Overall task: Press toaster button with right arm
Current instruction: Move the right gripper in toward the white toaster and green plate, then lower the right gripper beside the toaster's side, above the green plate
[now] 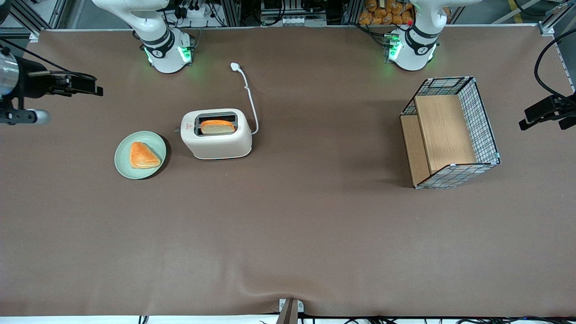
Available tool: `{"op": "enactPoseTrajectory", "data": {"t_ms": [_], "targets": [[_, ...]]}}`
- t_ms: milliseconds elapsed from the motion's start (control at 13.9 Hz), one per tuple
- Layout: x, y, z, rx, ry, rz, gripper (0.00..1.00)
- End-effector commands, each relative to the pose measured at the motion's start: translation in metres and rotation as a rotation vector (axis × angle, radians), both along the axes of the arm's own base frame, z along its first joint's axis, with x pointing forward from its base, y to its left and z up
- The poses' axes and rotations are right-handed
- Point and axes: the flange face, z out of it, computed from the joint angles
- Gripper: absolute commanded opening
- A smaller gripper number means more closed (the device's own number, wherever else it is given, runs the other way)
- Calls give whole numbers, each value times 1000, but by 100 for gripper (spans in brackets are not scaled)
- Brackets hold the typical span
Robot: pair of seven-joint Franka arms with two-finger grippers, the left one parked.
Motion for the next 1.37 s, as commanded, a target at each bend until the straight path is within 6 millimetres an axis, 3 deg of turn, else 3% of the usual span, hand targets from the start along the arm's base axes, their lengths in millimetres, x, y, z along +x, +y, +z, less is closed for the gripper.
{"op": "enactPoseTrajectory", "data": {"t_ms": [0,287,431,503,575,1006,1293], "targets": [[-8,19,-11,43,41,0,100],[-7,28,-21,54,59,14,100],[-7,36,-31,53,62,25,32],[-7,43,-36,53,66,36,7],[-7,50,-39,52,68,48,0],[-3,80,-100,54,21,60,0],[-5,86,-131,100,12,18,0]]}}
